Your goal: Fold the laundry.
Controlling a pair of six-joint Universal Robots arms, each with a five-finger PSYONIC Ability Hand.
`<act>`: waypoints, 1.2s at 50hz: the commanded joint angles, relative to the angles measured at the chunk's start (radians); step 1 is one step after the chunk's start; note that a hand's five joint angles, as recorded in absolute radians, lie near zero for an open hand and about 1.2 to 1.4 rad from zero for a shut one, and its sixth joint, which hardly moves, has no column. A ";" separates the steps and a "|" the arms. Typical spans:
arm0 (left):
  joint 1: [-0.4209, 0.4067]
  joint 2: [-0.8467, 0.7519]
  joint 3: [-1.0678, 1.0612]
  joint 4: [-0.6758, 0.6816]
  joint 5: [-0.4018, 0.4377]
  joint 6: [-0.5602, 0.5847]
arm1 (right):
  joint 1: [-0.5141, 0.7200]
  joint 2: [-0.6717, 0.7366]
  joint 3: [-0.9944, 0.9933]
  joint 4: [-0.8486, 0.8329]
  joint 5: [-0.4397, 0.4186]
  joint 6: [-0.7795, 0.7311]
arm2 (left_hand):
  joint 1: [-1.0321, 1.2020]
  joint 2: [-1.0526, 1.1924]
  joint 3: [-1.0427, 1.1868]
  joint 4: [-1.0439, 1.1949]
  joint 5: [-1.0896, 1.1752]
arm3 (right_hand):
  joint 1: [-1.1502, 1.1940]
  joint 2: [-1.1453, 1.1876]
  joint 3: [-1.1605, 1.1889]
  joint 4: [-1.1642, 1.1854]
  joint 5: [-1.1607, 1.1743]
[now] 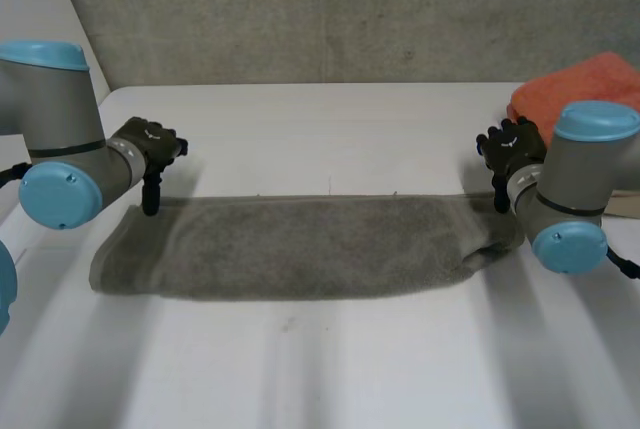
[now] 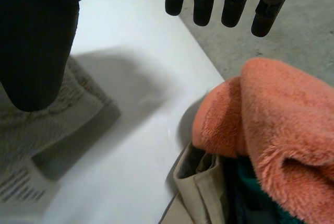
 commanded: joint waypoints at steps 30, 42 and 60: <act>0.001 0.138 -0.213 0.110 0.055 -0.101 | -0.309 -0.323 0.355 0.430 -0.376 0.195 | -0.043 -0.042 -0.039 -0.032 -0.052 | 0.327 0.338 0.349 0.341 0.330; 0.003 0.138 -0.210 0.112 0.066 -0.107 | -0.353 -0.229 0.388 0.275 -0.488 0.402 | -0.043 -0.042 -0.039 -0.032 -0.052 | 0.383 0.394 0.405 0.397 0.386; 0.010 0.138 -0.215 0.121 0.074 -0.111 | -0.266 -0.220 0.349 0.206 -0.451 0.470 | -0.043 -0.042 -0.039 -0.032 -0.052 | 0.480 0.491 0.501 0.493 0.483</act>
